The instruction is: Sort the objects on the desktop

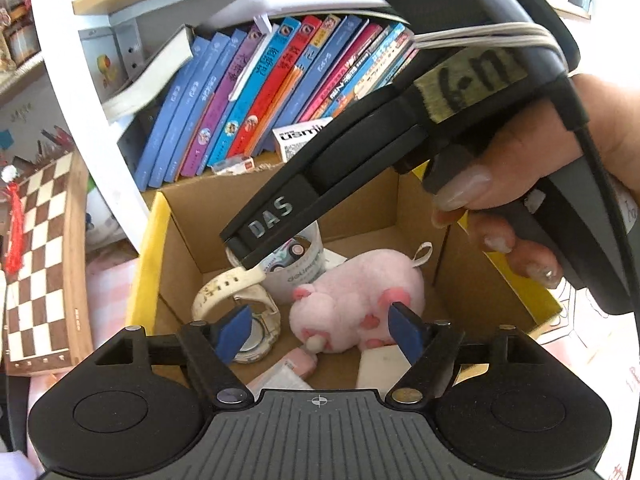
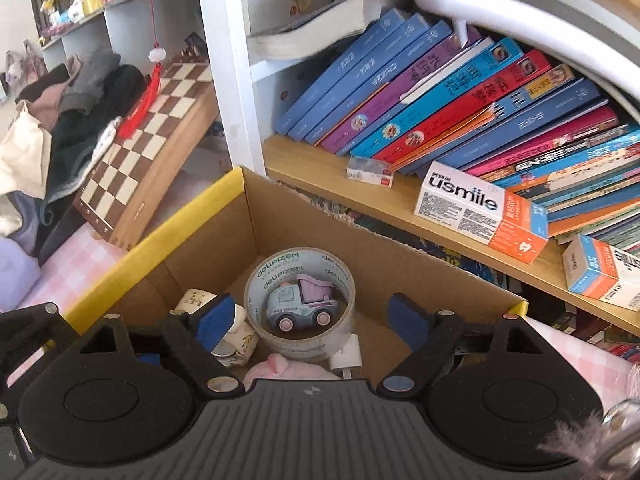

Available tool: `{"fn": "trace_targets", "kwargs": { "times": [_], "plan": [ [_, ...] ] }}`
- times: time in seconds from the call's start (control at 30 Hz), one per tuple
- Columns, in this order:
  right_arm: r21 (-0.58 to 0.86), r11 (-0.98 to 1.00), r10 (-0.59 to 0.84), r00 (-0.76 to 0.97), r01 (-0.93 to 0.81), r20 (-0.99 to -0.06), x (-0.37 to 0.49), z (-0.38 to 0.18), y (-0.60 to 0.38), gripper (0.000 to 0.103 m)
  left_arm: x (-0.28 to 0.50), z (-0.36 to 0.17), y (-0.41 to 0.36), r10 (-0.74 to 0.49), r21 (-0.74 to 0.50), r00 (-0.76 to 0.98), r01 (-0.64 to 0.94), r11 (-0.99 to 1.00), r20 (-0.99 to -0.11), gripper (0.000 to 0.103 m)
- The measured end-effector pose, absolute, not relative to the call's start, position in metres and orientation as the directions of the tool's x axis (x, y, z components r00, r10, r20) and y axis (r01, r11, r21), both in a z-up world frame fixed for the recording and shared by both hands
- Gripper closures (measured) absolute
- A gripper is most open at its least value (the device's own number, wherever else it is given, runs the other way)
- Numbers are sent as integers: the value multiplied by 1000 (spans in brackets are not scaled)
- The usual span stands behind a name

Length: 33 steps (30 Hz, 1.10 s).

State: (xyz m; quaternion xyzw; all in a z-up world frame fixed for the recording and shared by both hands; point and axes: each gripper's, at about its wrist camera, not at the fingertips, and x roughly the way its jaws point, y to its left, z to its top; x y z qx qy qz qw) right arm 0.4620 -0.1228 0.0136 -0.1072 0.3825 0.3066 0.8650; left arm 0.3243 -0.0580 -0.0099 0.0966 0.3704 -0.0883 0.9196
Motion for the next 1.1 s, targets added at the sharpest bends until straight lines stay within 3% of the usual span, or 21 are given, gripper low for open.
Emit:
{"fn": "trace_targets", "kwargs": {
  "times": [0.37, 1.1],
  "plan": [
    [9, 839, 411, 623, -544, -665, 418, 48, -146, 17, 299, 8, -43, -83, 108, 752, 202, 973, -653, 22],
    [-27, 941, 264, 781, -337, -565, 283, 47, -192, 10, 213, 30, -5, 26, 101, 835, 36, 994, -550, 20]
  ]
}}
